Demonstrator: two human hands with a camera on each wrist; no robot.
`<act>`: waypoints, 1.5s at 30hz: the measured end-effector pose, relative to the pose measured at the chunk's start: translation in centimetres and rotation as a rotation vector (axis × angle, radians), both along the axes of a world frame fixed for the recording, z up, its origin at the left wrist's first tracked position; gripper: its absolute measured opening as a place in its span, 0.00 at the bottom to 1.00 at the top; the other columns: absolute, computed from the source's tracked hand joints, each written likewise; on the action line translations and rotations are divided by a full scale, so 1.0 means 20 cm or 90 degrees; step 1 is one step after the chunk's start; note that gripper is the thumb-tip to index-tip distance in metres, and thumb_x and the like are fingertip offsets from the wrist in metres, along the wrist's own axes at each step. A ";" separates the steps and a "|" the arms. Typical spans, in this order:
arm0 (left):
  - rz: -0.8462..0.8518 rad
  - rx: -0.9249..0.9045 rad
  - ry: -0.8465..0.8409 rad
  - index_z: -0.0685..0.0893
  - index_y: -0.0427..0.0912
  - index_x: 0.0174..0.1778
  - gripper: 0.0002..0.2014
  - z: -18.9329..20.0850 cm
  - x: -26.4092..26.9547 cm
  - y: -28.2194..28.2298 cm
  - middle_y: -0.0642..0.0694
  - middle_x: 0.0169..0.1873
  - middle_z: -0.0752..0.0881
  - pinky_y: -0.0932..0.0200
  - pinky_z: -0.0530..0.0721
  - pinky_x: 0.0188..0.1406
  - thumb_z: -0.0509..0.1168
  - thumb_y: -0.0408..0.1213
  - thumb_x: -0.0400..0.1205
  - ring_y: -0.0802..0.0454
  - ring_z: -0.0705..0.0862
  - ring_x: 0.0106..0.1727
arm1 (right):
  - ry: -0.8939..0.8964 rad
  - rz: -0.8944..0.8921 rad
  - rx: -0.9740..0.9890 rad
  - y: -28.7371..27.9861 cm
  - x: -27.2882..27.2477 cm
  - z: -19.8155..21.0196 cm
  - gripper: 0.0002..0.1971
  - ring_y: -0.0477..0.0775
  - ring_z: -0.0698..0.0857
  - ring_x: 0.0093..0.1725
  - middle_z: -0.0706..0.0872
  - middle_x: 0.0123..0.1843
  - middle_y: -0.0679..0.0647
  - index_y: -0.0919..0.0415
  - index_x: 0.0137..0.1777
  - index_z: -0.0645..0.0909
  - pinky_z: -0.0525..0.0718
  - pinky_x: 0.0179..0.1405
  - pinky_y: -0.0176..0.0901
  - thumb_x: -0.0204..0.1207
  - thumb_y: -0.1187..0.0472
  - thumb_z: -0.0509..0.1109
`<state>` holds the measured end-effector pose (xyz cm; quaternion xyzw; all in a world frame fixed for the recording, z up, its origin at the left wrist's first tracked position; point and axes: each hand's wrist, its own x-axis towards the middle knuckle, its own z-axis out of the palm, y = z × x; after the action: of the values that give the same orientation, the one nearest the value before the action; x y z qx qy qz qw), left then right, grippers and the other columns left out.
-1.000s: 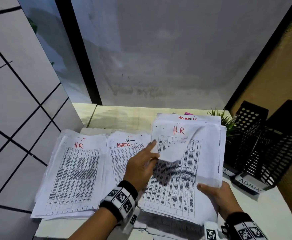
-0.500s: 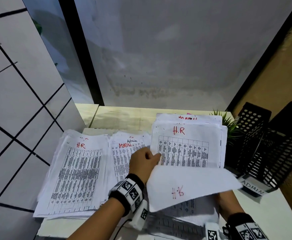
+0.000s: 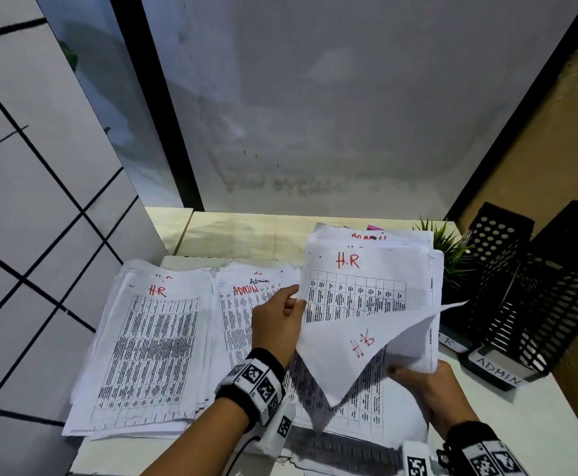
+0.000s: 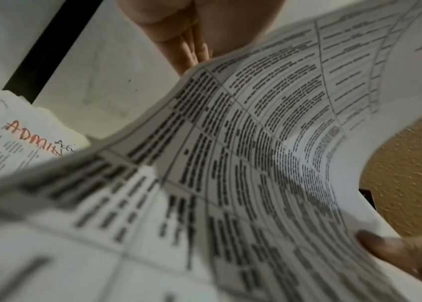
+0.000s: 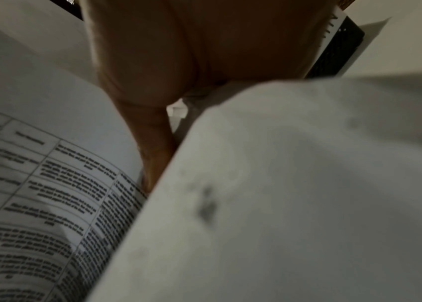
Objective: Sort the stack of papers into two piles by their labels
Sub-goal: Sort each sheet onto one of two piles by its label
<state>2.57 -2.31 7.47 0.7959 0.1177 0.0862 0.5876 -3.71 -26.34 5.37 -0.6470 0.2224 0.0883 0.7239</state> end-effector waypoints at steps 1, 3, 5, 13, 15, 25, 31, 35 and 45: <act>-0.016 0.029 -0.043 0.87 0.44 0.61 0.14 -0.01 -0.02 0.00 0.56 0.36 0.88 0.58 0.88 0.42 0.70 0.33 0.80 0.56 0.86 0.36 | 0.001 0.003 0.007 0.00 0.00 0.00 0.19 0.66 0.90 0.35 0.90 0.42 0.72 0.77 0.48 0.85 0.88 0.33 0.49 0.55 0.77 0.77; -0.056 0.091 -0.175 0.84 0.43 0.64 0.17 -0.03 -0.05 0.02 0.55 0.39 0.89 0.63 0.87 0.35 0.69 0.30 0.80 0.55 0.87 0.34 | 0.002 0.001 0.007 -0.01 0.00 -0.01 0.21 0.69 0.90 0.39 0.90 0.44 0.73 0.77 0.49 0.85 0.88 0.42 0.56 0.53 0.75 0.79; -0.094 0.134 -0.272 0.80 0.43 0.66 0.21 -0.08 -0.08 0.04 0.53 0.49 0.89 0.70 0.86 0.43 0.69 0.27 0.77 0.57 0.88 0.43 | 0.004 -0.005 -0.004 -0.02 0.00 -0.02 0.15 0.72 0.90 0.41 0.91 0.44 0.72 0.77 0.50 0.85 0.87 0.48 0.61 0.62 0.80 0.75; -0.215 0.104 -0.228 0.88 0.45 0.59 0.18 -0.10 -0.19 0.11 0.59 0.62 0.84 0.66 0.81 0.64 0.63 0.27 0.75 0.70 0.81 0.64 | 0.011 -0.011 0.023 -0.03 -0.01 -0.04 0.21 0.71 0.89 0.38 0.89 0.44 0.76 0.78 0.50 0.84 0.86 0.50 0.66 0.53 0.75 0.77; -0.268 0.065 -0.118 0.81 0.57 0.62 0.24 -0.08 -0.20 0.14 0.66 0.60 0.83 0.69 0.81 0.62 0.68 0.26 0.75 0.73 0.80 0.62 | 0.009 -0.008 0.026 -0.02 -0.01 -0.04 0.25 0.69 0.90 0.38 0.90 0.44 0.75 0.78 0.50 0.84 0.89 0.44 0.59 0.50 0.72 0.78; 0.066 -0.191 -0.035 0.68 0.46 0.42 0.18 -0.01 -0.21 0.11 0.44 0.36 0.86 0.60 0.87 0.35 0.72 0.26 0.76 0.55 0.89 0.37 | -0.016 0.044 0.016 0.05 -0.02 -0.01 0.15 0.69 0.90 0.41 0.90 0.46 0.74 0.79 0.50 0.85 0.90 0.38 0.53 0.63 0.73 0.78; 0.207 -0.115 -0.052 0.75 0.44 0.33 0.15 -0.06 -0.19 0.51 0.42 0.46 0.85 0.50 0.86 0.51 0.72 0.23 0.74 0.45 0.86 0.48 | -0.020 0.003 -0.009 -0.01 -0.02 -0.02 0.28 0.66 0.90 0.39 0.91 0.42 0.70 0.75 0.46 0.87 0.87 0.44 0.53 0.45 0.64 0.87; 0.281 0.082 -0.063 0.88 0.41 0.38 0.08 -0.06 -0.16 0.91 0.43 0.42 0.86 0.48 0.85 0.52 0.73 0.23 0.73 0.41 0.85 0.46 | -0.025 -0.041 0.008 -0.05 -0.05 -0.03 0.25 0.59 0.91 0.34 0.92 0.38 0.64 0.75 0.49 0.85 0.87 0.31 0.43 0.50 0.64 0.82; 0.120 0.385 0.271 0.84 0.28 0.62 0.17 -0.22 -0.05 1.40 0.30 0.63 0.82 0.47 0.76 0.67 0.69 0.26 0.77 0.32 0.81 0.63 | -0.010 -0.032 0.002 -0.04 -0.07 -0.02 0.08 0.58 0.91 0.31 0.91 0.34 0.62 0.75 0.48 0.84 0.86 0.25 0.42 0.69 0.77 0.73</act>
<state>1.59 25.67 3.11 0.9191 0.2792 0.0036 0.2782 -5.03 -27.12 4.99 -0.6407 0.2331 0.0654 0.7286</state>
